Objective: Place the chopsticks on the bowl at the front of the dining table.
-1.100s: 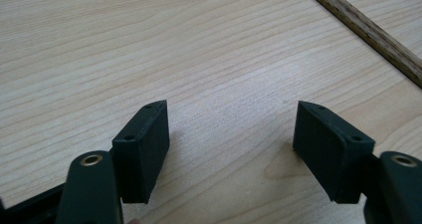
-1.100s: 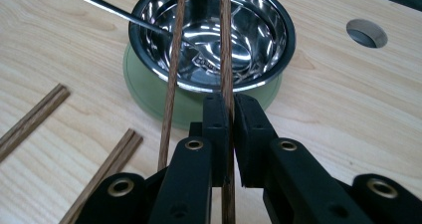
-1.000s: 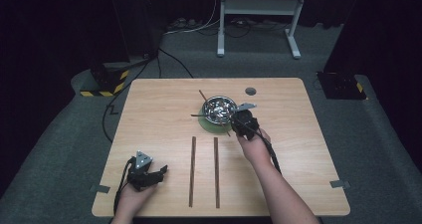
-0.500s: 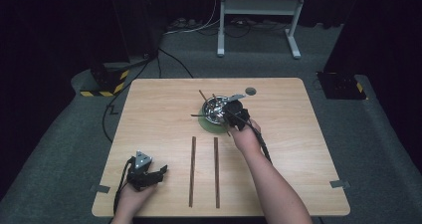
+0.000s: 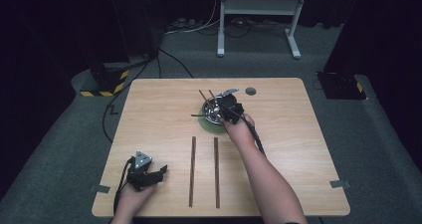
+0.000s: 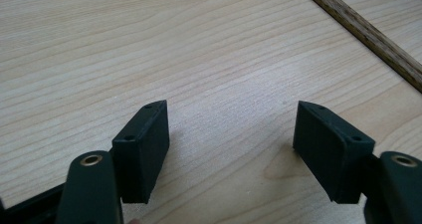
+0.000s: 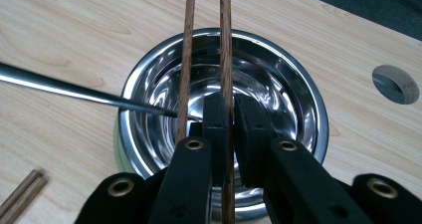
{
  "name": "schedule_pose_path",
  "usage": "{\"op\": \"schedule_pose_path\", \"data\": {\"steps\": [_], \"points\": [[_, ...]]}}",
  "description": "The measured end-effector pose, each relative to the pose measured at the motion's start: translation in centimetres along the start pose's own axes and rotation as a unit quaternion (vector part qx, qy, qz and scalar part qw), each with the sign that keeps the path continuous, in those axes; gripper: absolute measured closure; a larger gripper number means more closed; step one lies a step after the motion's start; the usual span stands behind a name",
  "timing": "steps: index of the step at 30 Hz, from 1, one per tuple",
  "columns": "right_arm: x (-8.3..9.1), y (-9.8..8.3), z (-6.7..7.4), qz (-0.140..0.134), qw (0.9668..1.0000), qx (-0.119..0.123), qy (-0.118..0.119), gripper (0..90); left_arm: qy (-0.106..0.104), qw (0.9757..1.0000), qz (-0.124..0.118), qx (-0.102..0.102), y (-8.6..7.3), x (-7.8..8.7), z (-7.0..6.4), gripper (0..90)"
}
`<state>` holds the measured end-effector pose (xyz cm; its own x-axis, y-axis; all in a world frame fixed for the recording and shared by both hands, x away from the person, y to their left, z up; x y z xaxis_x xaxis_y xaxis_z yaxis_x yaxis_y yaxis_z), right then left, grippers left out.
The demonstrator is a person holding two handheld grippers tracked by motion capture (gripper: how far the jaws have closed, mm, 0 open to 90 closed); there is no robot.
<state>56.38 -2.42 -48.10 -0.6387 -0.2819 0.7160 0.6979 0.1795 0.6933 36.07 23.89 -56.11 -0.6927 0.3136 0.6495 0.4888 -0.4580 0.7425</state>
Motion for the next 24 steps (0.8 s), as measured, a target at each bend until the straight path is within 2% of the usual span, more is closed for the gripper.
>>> {"op": "schedule_pose_path", "data": {"steps": [7,11,24], "points": [[-1.5,0.6,0.1,0.015,0.9998,-0.011,-0.002,84.1,0.000,1.0000,0.001,-0.001,0.0,0.0,0.0,30.5],[-2.1,0.9,0.1,0.014,0.9998,-0.010,-0.006,84.1,-0.001,1.0000,0.000,0.000,0.0,0.0,0.0,30.5],[-3.4,2.0,-0.1,0.025,0.9994,-0.023,-0.010,84.0,0.000,1.0000,0.001,0.000,0.0,0.0,-0.1,30.5]]}}
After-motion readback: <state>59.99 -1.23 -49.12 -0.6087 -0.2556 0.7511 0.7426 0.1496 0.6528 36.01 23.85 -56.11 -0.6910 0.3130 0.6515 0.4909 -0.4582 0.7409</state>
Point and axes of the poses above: each handheld gripper's, and its own axes: x roughly backward along the jaws, y roughly out of its top, z roughly to its left, the point moved 5 cm from there along -x, roughly forward along the jaws, and after that the axes turned 15 degrees about -x, right-handed, at the moved point
